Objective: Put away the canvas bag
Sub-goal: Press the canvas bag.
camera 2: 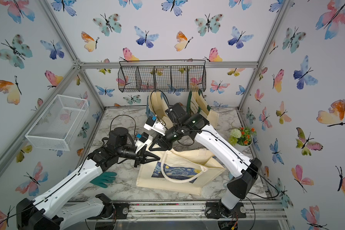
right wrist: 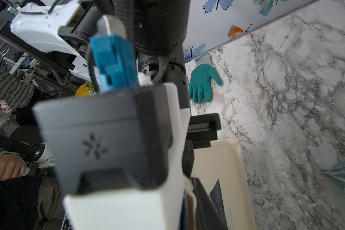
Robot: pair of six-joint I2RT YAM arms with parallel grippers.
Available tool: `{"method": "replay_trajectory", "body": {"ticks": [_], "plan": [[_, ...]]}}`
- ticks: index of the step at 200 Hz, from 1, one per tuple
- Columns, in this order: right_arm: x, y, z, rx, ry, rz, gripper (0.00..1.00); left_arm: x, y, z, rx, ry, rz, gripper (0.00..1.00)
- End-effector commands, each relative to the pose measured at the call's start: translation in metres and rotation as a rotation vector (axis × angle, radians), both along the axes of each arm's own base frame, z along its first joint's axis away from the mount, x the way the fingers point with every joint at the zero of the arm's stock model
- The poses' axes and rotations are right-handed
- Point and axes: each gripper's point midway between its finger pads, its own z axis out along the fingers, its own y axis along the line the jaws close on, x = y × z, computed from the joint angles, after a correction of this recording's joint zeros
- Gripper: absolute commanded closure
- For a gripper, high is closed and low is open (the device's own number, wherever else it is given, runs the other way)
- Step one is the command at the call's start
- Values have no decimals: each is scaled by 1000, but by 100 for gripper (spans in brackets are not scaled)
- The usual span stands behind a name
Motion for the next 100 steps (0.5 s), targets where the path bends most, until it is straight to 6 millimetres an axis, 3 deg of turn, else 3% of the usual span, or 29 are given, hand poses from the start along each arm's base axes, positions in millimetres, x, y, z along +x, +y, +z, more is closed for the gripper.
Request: {"method": "replay_trajectory", "body": {"ticks": [1,45,69,83,100], "plan": [[-12,-9,-14,-48,20,11,73,8,0,21,-26,-70,31,100],[-18,-14,-24,-62,43,13,74,11,0,25,-26,-80,49,100],[-19,-16,-26,-71,44,13,98,11,0,29,-38,-78,46,100],[-16,-17,-24,-76,29,0,98,10,0,33,-55,-80,46,100],[-9,-16,-12,-65,-14,-34,98,6,-1,37,-81,-75,34,77]]}}
